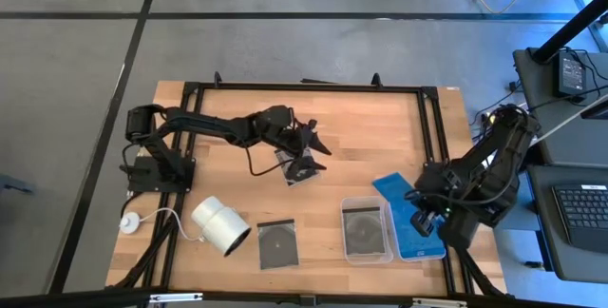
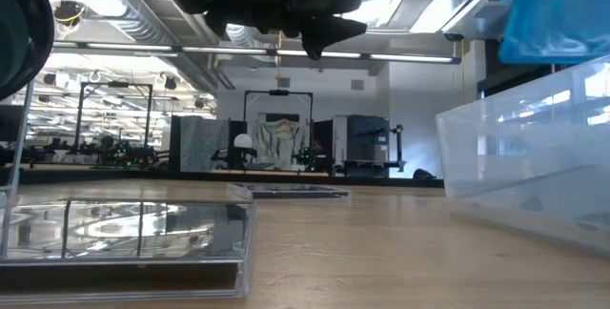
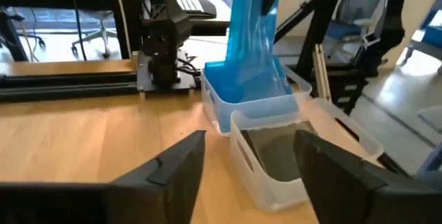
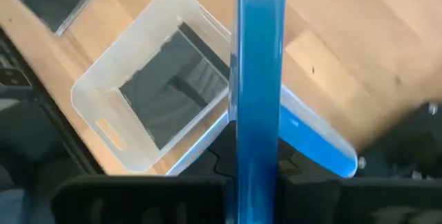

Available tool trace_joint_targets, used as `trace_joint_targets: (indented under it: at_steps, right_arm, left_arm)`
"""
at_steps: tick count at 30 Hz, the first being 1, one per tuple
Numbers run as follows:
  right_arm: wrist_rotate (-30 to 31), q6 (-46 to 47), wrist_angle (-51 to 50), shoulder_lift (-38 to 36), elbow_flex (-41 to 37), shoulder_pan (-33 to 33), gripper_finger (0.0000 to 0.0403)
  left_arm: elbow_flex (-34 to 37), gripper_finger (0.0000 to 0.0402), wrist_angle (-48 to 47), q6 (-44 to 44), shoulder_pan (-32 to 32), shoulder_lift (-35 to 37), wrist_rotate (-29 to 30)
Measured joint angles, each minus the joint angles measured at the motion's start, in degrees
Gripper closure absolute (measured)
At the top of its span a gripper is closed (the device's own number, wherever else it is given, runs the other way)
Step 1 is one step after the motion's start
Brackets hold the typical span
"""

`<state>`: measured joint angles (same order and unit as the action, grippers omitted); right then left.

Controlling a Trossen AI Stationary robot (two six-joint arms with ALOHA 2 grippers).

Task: Pick & place jewel cases by type
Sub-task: Put the blue CD case into the right transparent bin

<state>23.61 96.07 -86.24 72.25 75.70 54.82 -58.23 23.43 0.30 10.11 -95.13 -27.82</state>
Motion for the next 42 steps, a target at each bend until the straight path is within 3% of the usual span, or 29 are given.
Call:
trace_joint_targets:
  at_steps: [8,15,25,31,38,42]
  right_arm:
    - [0.81,-12.72,1.4,0.04,0.0,-4.87,0.0374]
    - [-1.23,-12.5,1.94,0.04,0.0,-4.88,0.0378]
    - [-1.26,-12.6,2.04,0.04,0.0,-4.66,0.0378]
    - [-0.54,-16.06,3.42,0.04,0.0,-4.82,0.0374]
    - [0.98,-23.15,6.99,0.04,-0.02,-7.77,0.0378]
    - [1.43,-26.28,8.8,0.04,-0.04,-9.44,0.0378]
  left_arm:
    - [-1.74,0.0154,-0.94,0.0,0.0,0.02,0.01]
    - [-1.74,0.0159,-0.98,3.73,0.14,0.02,0.89]
    - [-1.76,0.0165,-0.47,7.33,0.2,0.02,10.17]
    - [-6.02,0.0172,-1.9,4.95,0.52,-1.91,2.4]
    - [-18.23,0.0176,-17.61,5.93,0.45,-8.07,-6.04]
    - [-23.23,0.0177,-22.06,5.97,-0.64,-11.5,-11.62]
